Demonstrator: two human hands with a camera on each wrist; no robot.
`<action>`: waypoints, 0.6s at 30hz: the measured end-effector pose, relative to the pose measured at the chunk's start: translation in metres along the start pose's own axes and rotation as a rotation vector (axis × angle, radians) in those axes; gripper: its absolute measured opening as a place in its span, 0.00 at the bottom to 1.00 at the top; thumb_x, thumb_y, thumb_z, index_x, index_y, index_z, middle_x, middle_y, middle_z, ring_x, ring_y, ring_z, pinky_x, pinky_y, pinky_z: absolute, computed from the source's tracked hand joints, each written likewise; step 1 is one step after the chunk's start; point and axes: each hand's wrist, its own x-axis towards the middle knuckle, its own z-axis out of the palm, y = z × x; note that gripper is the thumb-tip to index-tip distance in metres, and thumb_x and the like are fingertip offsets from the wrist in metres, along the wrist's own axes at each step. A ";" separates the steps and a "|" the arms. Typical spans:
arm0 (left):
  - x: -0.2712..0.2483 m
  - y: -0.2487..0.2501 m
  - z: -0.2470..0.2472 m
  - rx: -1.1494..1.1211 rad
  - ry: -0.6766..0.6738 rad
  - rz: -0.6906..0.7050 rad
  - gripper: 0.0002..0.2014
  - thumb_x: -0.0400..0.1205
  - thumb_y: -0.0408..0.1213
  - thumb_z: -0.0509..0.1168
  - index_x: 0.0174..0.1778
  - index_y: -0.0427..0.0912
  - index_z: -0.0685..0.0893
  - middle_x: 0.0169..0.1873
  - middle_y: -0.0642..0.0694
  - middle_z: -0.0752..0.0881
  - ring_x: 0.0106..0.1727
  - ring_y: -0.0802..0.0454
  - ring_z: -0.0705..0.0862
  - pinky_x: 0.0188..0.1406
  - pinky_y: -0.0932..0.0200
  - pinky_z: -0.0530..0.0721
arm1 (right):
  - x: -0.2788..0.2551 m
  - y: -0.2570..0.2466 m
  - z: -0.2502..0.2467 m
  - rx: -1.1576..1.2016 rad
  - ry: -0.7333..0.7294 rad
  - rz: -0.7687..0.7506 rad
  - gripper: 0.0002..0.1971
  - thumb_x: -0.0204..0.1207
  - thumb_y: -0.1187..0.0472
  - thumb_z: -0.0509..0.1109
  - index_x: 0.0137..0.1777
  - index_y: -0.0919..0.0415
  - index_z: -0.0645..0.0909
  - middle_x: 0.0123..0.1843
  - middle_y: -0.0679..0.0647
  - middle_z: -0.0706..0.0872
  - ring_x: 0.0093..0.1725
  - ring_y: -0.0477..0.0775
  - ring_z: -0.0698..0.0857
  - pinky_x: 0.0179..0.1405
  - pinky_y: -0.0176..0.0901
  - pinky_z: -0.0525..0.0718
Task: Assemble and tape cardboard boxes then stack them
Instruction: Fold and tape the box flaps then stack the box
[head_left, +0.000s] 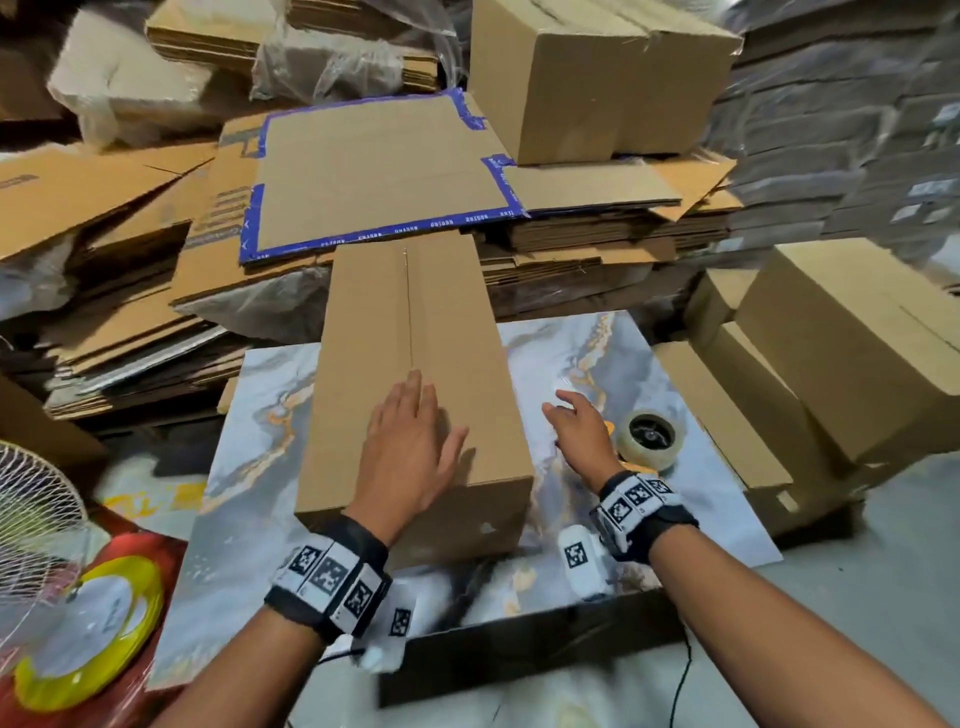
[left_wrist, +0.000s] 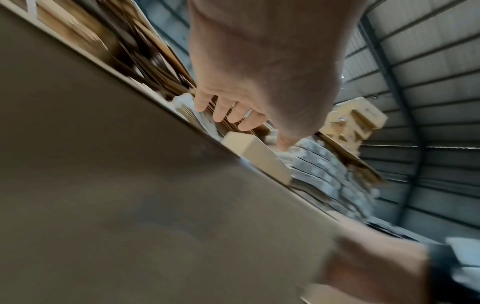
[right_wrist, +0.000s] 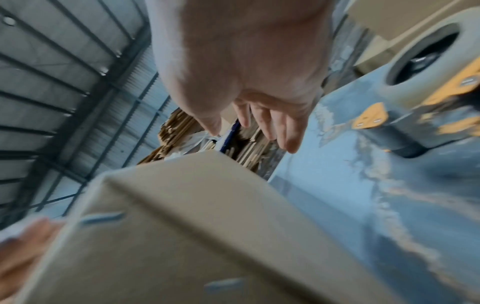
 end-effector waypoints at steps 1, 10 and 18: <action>0.003 0.020 0.003 -0.022 -0.012 0.041 0.38 0.88 0.61 0.46 0.85 0.33 0.66 0.87 0.35 0.61 0.85 0.36 0.64 0.84 0.39 0.64 | 0.005 0.014 -0.010 -0.036 0.050 0.034 0.21 0.85 0.56 0.69 0.76 0.60 0.75 0.71 0.63 0.82 0.66 0.61 0.82 0.65 0.52 0.79; 0.028 0.097 0.058 0.134 -0.162 -0.021 0.40 0.86 0.62 0.41 0.89 0.37 0.55 0.89 0.37 0.55 0.89 0.40 0.52 0.87 0.41 0.52 | 0.021 0.112 -0.084 -0.378 0.144 0.376 0.27 0.65 0.42 0.68 0.60 0.57 0.83 0.55 0.65 0.88 0.53 0.69 0.86 0.58 0.60 0.87; 0.025 0.097 0.063 0.105 -0.074 -0.065 0.39 0.85 0.59 0.46 0.87 0.36 0.61 0.87 0.39 0.62 0.88 0.41 0.59 0.86 0.44 0.57 | 0.038 0.168 -0.095 -0.157 0.047 0.600 0.31 0.63 0.57 0.80 0.63 0.71 0.78 0.57 0.69 0.88 0.56 0.70 0.88 0.47 0.58 0.84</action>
